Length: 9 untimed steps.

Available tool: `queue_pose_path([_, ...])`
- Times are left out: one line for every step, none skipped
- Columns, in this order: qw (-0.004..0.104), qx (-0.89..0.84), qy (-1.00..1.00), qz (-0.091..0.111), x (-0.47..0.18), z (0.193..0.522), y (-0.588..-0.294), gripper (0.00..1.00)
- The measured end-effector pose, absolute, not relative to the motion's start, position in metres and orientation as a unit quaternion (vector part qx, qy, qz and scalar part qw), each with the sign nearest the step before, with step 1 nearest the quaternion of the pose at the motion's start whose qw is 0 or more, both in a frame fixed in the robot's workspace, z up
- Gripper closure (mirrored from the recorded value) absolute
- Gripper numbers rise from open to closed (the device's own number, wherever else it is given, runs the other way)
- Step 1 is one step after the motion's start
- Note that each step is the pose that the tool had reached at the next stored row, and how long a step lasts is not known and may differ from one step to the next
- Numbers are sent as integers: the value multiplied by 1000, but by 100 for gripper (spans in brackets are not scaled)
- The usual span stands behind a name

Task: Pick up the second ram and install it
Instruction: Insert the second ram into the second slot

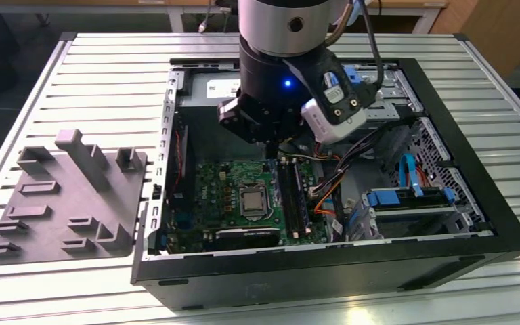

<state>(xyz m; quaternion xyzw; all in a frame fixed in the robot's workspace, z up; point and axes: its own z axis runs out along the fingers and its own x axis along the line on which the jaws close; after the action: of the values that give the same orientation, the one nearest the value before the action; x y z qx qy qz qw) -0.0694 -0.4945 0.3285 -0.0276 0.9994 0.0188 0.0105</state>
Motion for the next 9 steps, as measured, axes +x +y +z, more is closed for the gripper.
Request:
queue_pose_path([11,-24,999,19,-69,328,-495,88])
queue_pose_path([11,-21,1000,19,-69,328,-495,88])
queue_pose_path([11,-17,1000,19,-69,328,-495,88])
queue_pose_path([11,-14,1000,19,-69,328,-495,88])
queue_pose_path([11,-13,1000,19,-69,328,-495,88])
queue_pose_path([11,-13,1000,19,-69,328,-495,88])
queue_pose_path([11,-13,1000,19,-69,328,-495,88])
queue_pose_path([11,-13,1000,19,-69,328,-495,88])
queue_pose_path([11,-13,1000,19,-69,328,-495,88])
